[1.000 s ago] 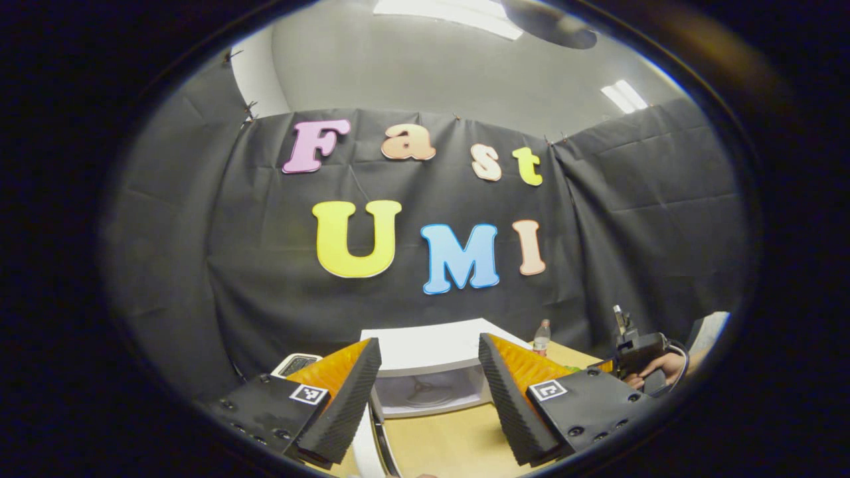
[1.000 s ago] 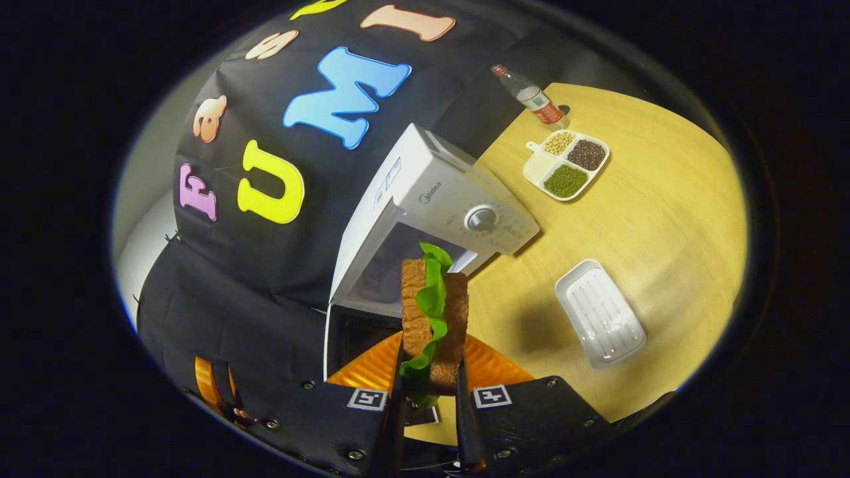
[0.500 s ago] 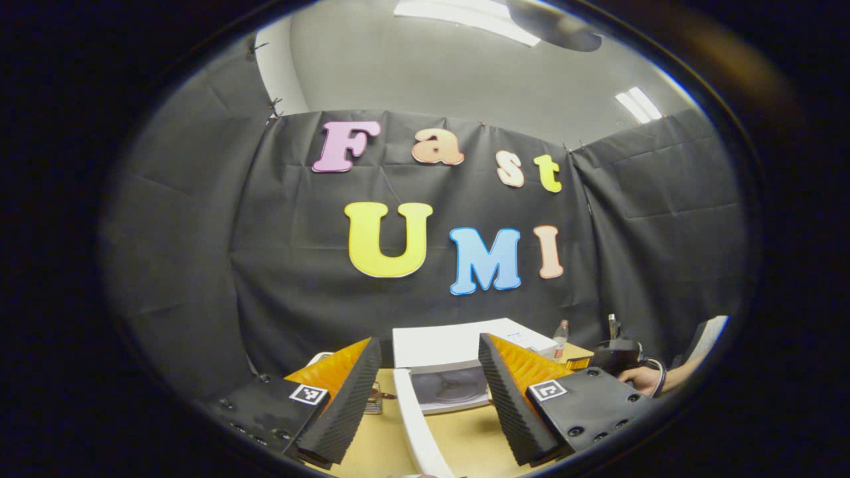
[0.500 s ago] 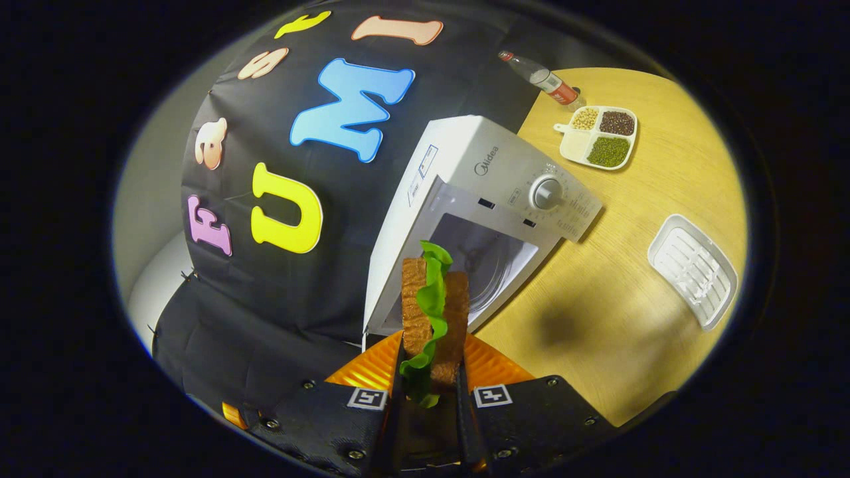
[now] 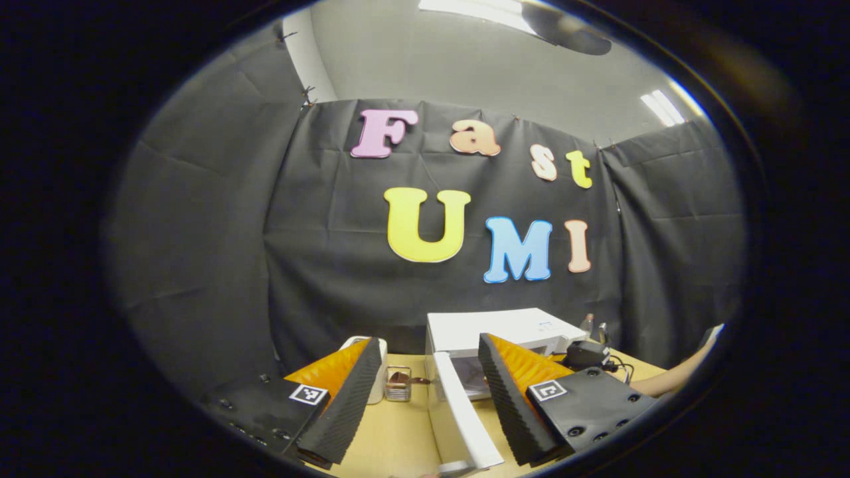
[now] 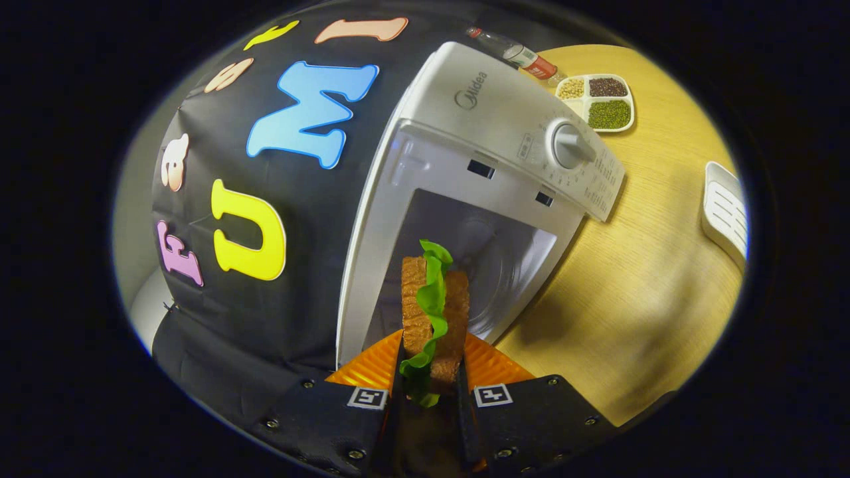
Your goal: Open the microwave oven with the left hand, put the food in, and close the microwave oven.
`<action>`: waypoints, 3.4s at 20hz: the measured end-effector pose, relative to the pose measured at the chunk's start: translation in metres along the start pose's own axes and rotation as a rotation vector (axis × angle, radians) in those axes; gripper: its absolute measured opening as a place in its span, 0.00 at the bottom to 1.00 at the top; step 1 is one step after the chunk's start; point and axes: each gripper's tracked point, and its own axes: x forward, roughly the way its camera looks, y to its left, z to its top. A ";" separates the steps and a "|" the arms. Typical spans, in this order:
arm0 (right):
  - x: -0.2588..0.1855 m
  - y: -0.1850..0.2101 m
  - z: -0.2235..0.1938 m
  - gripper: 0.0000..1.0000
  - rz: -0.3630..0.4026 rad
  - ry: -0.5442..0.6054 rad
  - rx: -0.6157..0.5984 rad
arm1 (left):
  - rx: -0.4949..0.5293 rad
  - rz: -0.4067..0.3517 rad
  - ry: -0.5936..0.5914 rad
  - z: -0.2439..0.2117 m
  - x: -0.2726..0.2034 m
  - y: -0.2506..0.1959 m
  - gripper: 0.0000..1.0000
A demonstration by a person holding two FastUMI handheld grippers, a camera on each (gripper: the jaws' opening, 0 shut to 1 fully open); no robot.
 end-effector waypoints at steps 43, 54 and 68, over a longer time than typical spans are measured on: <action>-0.083 0.011 0.025 0.81 -0.096 -0.165 -0.503 | -0.050 -0.091 0.003 -0.012 0.039 -0.017 0.94; -0.223 0.086 0.075 0.81 -0.055 -0.419 -1.036 | -0.025 -0.171 -0.013 -0.015 0.049 -0.086 0.93; -0.313 0.134 0.106 0.81 0.006 -0.622 -1.217 | -0.079 -0.197 0.046 -0.029 0.037 -0.120 0.77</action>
